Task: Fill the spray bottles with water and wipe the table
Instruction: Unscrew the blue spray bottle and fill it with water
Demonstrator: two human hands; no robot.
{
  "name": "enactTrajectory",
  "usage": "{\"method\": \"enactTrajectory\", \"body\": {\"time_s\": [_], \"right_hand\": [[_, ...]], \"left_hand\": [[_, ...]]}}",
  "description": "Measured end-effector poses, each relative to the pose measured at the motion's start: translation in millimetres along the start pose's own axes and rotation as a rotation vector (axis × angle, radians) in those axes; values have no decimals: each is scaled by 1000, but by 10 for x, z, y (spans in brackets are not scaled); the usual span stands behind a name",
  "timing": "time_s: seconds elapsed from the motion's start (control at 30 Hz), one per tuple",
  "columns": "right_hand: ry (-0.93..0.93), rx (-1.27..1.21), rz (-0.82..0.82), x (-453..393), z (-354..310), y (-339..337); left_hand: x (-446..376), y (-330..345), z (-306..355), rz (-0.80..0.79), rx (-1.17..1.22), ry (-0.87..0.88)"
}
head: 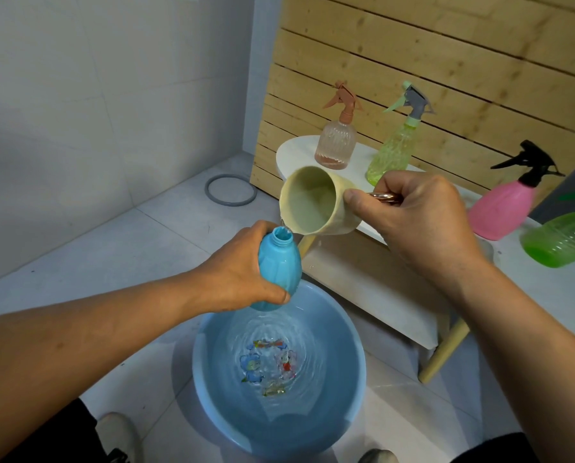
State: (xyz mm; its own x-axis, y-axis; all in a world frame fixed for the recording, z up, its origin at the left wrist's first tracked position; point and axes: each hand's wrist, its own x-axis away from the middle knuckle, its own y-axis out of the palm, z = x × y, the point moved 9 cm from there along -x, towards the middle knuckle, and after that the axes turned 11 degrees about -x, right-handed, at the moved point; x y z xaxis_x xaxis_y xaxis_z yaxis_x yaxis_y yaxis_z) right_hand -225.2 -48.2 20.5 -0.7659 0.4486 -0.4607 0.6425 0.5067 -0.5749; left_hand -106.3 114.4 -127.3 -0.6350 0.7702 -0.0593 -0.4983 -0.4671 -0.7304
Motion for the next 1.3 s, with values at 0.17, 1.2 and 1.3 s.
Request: {"method": "enactTrajectory", "body": {"time_s": [0.17,1.2,1.3], "right_hand": [[-9,17,-10,9,-28,-1],[-138,146,24,108,-243,-8],[-159,160,23,120,-285,-6]], "left_hand": [[0,2,-1,-2,-5,3],[-22,48,-13,-11,5,15],[-19,56,-13,-14,4,20]]}}
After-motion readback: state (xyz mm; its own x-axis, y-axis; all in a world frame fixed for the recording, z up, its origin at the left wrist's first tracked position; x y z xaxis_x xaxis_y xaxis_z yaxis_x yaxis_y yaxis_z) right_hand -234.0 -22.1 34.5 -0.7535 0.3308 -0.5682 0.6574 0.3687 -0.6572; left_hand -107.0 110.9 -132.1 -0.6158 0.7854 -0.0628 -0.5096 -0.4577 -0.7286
